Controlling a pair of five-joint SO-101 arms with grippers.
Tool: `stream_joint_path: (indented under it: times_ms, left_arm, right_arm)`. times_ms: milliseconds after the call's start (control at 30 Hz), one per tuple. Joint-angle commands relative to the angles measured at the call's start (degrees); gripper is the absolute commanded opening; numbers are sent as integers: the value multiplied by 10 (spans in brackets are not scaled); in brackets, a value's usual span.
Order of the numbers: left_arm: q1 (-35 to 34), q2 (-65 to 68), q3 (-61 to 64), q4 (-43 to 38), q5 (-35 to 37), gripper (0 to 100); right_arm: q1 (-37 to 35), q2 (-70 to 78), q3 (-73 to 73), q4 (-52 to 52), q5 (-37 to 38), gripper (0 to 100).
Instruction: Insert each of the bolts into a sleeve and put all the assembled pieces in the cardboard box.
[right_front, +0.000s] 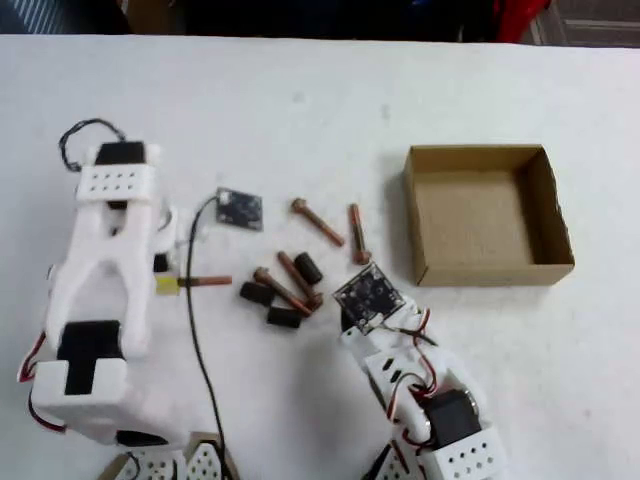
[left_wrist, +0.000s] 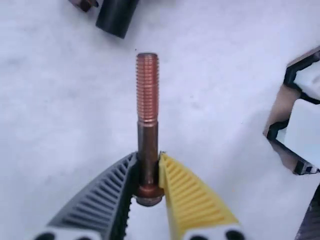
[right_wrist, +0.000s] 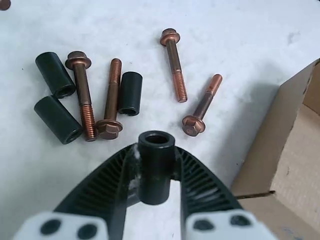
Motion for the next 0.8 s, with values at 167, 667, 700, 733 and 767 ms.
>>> stream_joint_path:
  times_ms: [167, 667, 700, 733, 767]
  left_arm:
    - [-5, -32, 66, -119, -66, 24]
    - [-8, -32, 177, -277, -64, 24]
    - [-8, -32, 177, -274, -64, 24]
    - [-8, -32, 177, -274, -64, 28]
    - [-8, -32, 177, -274, -64, 40]
  right_arm:
    - [-2, -6, -7, -15, -2, 16]
    - [-2, -6, -7, -15, -2, 16]
    - [-2, -6, -7, -15, -2, 16]
    - [-2, -6, -7, -15, -2, 16]
    - [-2, -6, -7, -15, -2, 16]
